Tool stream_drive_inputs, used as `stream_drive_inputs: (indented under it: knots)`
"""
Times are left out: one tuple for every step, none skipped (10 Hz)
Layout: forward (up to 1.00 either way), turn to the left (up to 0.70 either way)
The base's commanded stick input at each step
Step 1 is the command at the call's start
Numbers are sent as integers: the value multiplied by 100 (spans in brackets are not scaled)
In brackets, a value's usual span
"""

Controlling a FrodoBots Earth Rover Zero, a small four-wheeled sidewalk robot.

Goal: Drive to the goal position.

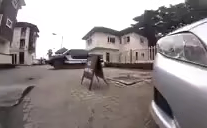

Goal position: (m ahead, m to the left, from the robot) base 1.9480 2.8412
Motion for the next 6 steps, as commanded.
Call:
stream_drive_inputs:
  knots:
    - [0, 0]
    - [0, 0]
    - [0, 0]
    - [0, 24]
    - [0, 68]
    - [0, 70]
